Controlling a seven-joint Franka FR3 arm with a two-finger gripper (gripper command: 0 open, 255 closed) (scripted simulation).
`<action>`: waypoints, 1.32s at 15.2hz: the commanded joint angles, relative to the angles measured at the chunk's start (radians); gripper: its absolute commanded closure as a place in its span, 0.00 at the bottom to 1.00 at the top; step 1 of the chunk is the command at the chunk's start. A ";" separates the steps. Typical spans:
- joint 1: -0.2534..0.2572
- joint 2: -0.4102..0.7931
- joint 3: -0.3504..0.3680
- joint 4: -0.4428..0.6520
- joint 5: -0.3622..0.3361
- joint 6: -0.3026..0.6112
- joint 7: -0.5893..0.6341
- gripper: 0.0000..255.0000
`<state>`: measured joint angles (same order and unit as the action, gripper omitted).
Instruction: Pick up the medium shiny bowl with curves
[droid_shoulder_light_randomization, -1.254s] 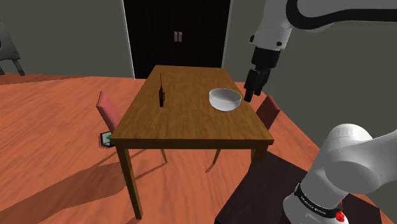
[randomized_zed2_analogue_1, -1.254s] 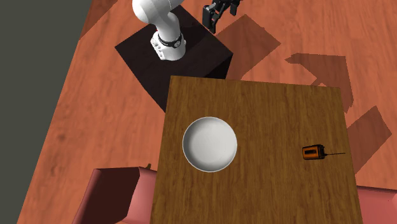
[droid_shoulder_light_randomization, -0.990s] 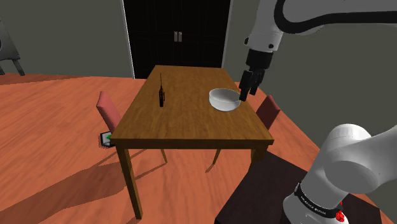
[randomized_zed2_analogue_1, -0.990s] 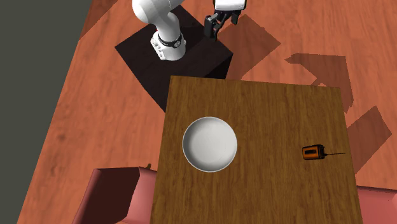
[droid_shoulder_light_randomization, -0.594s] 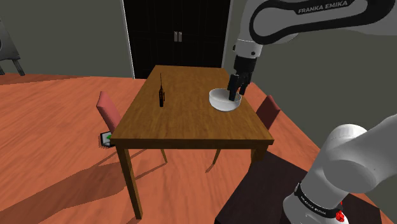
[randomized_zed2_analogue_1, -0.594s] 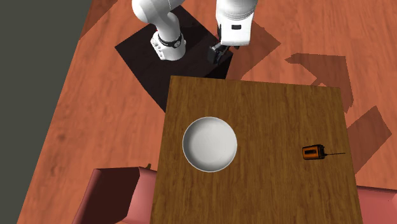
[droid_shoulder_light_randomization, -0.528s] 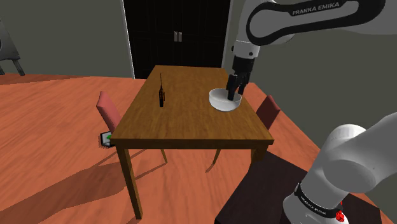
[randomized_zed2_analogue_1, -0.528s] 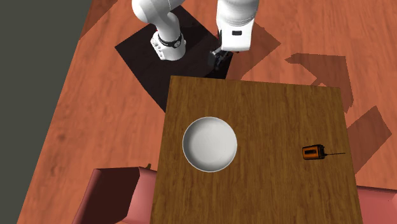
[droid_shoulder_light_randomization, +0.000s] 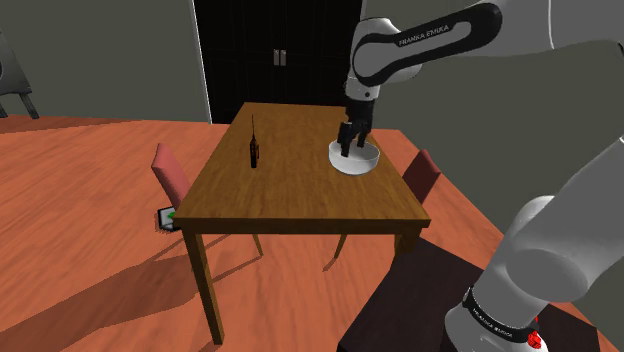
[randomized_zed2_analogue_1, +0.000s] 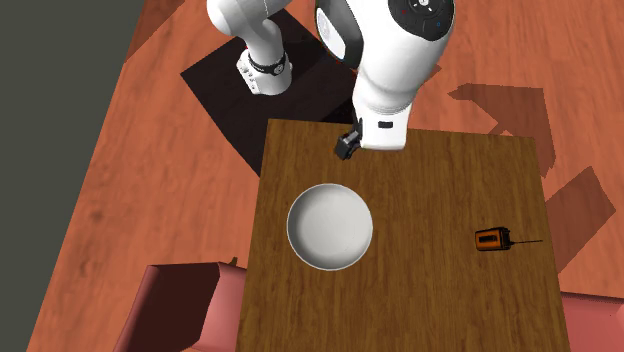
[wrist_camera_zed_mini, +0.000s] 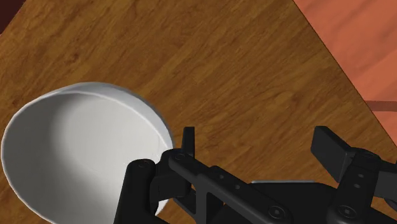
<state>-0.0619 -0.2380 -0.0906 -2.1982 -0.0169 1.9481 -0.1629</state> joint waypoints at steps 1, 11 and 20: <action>-0.010 0.080 -0.015 0.052 -0.008 0.026 -0.022 0.00; -0.040 0.360 -0.047 0.259 -0.015 0.091 -0.076 0.00; -0.041 0.391 -0.047 0.220 -0.011 0.161 -0.076 1.00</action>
<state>-0.1032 0.1518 -0.1377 -1.9777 -0.0280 2.1070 -0.2389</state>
